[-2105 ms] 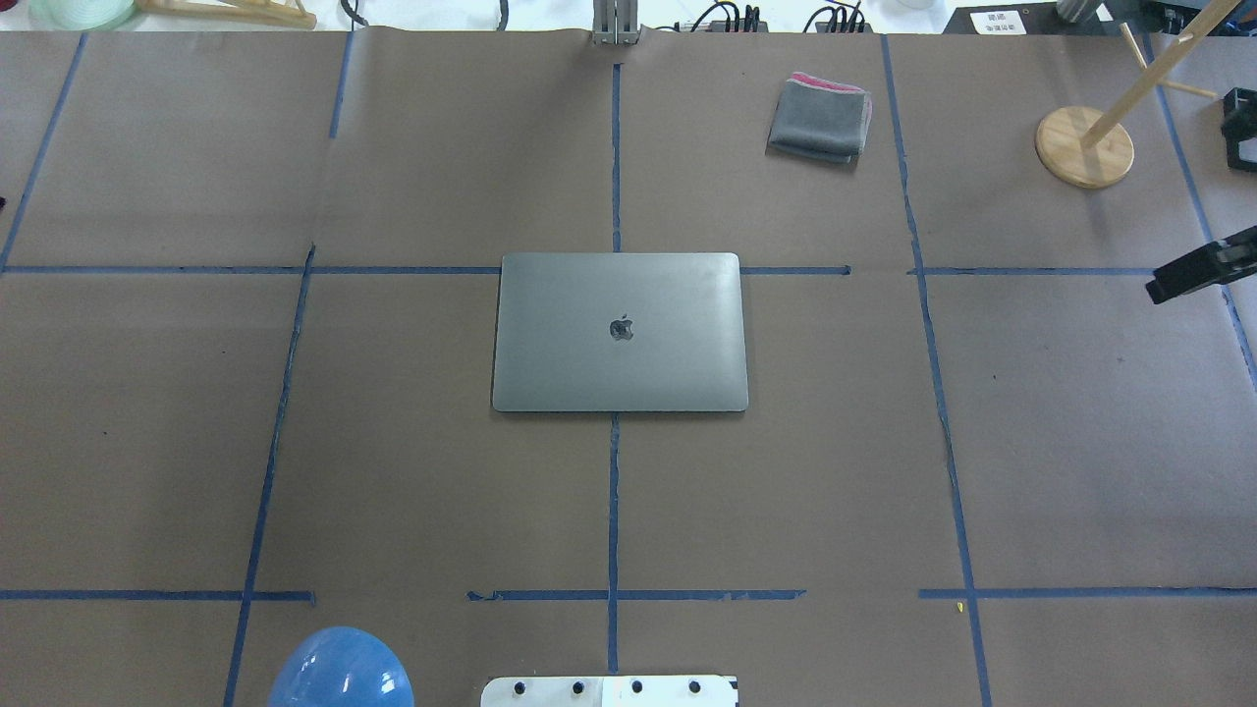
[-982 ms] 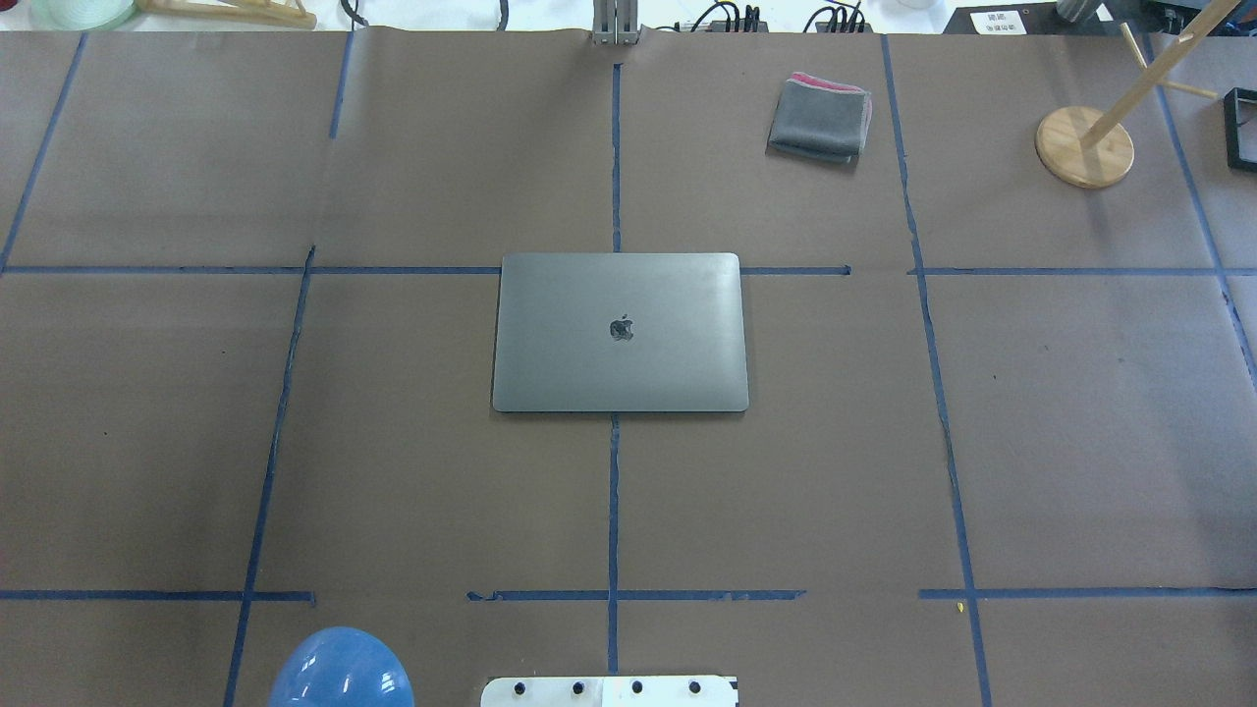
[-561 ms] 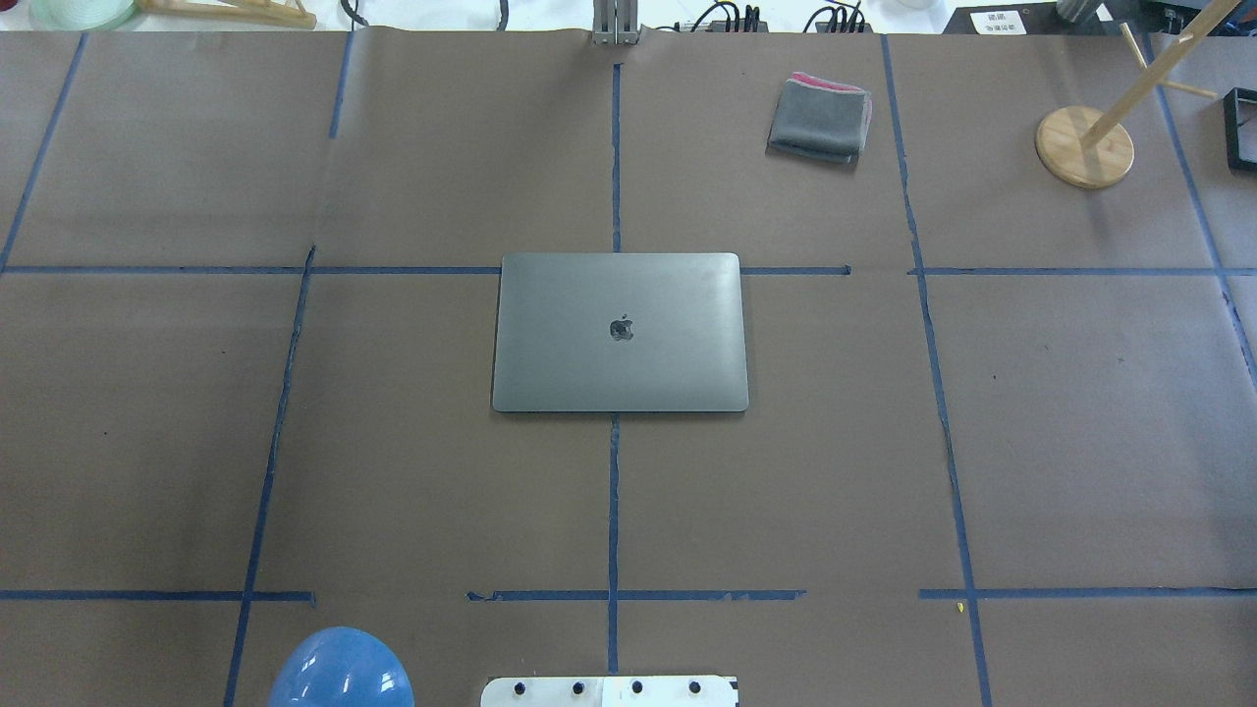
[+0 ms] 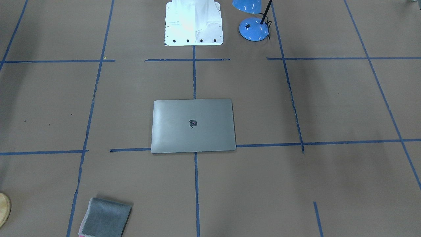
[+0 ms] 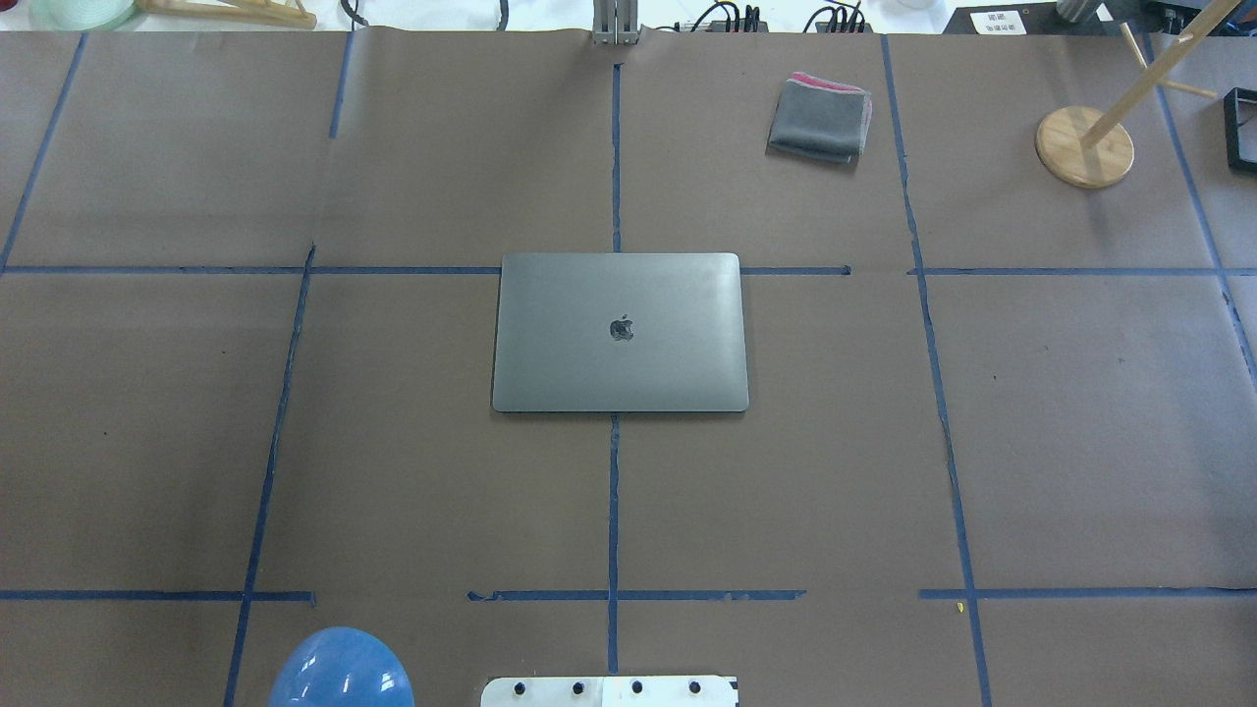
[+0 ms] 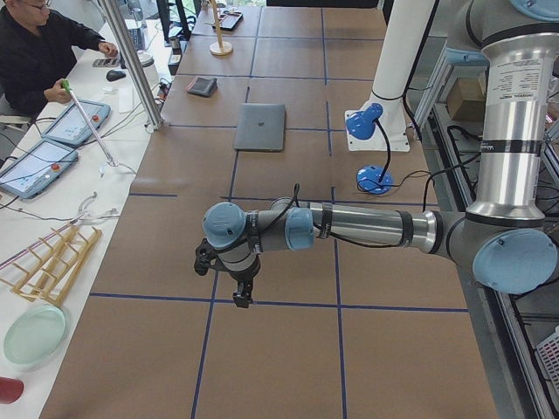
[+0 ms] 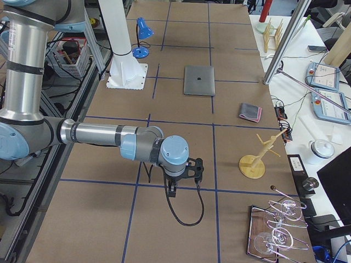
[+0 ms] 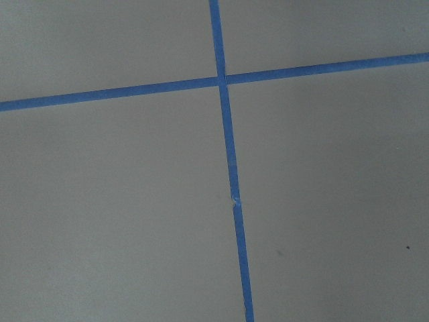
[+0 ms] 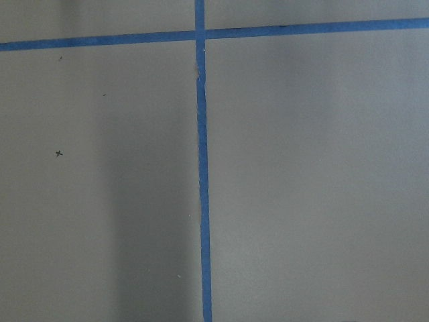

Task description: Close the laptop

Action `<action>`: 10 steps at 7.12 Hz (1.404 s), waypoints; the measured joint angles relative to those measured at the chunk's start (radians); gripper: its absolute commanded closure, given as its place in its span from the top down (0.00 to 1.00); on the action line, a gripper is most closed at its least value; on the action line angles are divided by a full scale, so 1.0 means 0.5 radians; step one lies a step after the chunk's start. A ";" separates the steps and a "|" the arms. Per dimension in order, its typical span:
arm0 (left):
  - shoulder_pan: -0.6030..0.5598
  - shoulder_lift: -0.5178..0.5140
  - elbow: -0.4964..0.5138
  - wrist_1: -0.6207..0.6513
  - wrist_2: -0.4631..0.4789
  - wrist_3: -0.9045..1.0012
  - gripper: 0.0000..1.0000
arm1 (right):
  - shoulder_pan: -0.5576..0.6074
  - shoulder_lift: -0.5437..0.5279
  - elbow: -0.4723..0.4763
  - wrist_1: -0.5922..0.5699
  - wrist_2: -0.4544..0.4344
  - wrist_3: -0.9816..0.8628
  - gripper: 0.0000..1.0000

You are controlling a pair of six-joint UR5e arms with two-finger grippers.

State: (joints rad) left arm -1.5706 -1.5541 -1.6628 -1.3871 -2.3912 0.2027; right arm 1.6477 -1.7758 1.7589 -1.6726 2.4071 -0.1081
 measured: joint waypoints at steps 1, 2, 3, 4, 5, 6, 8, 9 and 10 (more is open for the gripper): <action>0.000 -0.002 0.000 0.000 0.001 0.000 1.00 | 0.001 -0.003 -0.006 -0.005 0.004 -0.004 1.00; 0.001 -0.003 0.000 0.001 0.001 0.000 1.00 | 0.002 -0.012 -0.009 -0.005 0.007 -0.009 1.00; 0.001 -0.003 0.000 0.001 0.001 0.000 1.00 | 0.002 -0.018 -0.012 -0.003 0.006 -0.012 1.00; 0.000 -0.002 0.000 0.001 0.001 0.000 1.00 | 0.003 -0.020 -0.016 -0.003 0.002 -0.013 1.00; 0.000 -0.002 0.000 0.001 0.002 0.000 1.00 | 0.003 -0.017 -0.017 -0.003 0.001 -0.011 1.00; 0.001 -0.002 0.000 0.001 0.002 0.001 1.00 | 0.003 -0.010 -0.016 -0.001 0.000 -0.004 1.00; 0.000 -0.003 0.000 0.000 0.002 0.007 1.00 | 0.004 -0.003 -0.013 0.001 -0.005 0.010 1.00; 0.000 -0.002 0.000 0.000 0.002 0.008 1.00 | 0.005 -0.001 -0.013 0.001 -0.006 0.016 1.00; 0.001 -0.001 0.000 0.000 0.002 0.009 1.00 | 0.005 0.001 -0.013 0.001 -0.006 0.018 1.00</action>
State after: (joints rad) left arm -1.5703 -1.5546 -1.6626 -1.3871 -2.3900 0.2070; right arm 1.6503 -1.7755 1.7523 -1.6721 2.4039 -0.0989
